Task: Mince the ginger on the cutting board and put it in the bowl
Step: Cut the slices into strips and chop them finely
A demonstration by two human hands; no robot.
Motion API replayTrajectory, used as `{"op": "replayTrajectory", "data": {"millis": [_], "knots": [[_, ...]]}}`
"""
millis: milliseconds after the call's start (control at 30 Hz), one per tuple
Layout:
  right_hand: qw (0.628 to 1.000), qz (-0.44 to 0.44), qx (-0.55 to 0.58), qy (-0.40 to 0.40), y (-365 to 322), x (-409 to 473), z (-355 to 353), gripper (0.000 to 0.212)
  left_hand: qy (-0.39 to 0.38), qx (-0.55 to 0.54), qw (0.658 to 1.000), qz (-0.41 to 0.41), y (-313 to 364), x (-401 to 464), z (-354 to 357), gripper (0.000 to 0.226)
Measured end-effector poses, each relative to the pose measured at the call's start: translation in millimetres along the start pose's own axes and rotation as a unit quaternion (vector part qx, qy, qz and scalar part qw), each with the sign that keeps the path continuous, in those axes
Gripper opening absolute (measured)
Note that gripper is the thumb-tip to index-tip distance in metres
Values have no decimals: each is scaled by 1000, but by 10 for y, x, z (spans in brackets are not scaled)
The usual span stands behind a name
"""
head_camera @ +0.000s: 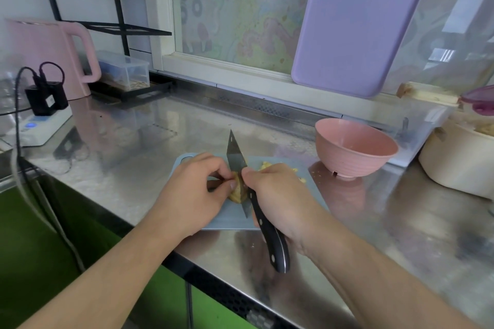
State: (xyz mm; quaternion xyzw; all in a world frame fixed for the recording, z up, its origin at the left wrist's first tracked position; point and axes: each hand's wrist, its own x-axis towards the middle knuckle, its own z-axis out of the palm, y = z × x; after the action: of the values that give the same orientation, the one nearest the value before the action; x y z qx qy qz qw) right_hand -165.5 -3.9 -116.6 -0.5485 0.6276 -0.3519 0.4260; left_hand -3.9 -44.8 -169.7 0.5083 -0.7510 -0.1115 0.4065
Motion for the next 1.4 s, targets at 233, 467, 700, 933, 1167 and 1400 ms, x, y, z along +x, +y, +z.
{"op": "replayTrajectory", "data": {"millis": [233, 467, 700, 933, 1167, 1400], "knots": [[998, -29, 47, -9, 79, -60, -86, 40, -7, -9, 1000, 0, 23, 1, -8, 18], [996, -51, 76, 6, -26, -108, -177, 42, -9, -7, 1000, 3, 4, -2, -4, 18], [996, -57, 65, 13, -33, -127, -194, 52, -10, -8, 1000, 0, -3, -1, -12, 17], [997, -59, 49, 12, -46, -152, -175, 52, -8, -9, 1000, -1, -30, -5, -1, 20], [996, -77, -9, 35, -27, -137, -113, 51, 0, -3, 1000, 3, -43, 3, 11, 20], [992, -91, -60, 62, -18, -137, -79, 50, 4, 5, 1000, 8, -51, 13, 14, 20]]}}
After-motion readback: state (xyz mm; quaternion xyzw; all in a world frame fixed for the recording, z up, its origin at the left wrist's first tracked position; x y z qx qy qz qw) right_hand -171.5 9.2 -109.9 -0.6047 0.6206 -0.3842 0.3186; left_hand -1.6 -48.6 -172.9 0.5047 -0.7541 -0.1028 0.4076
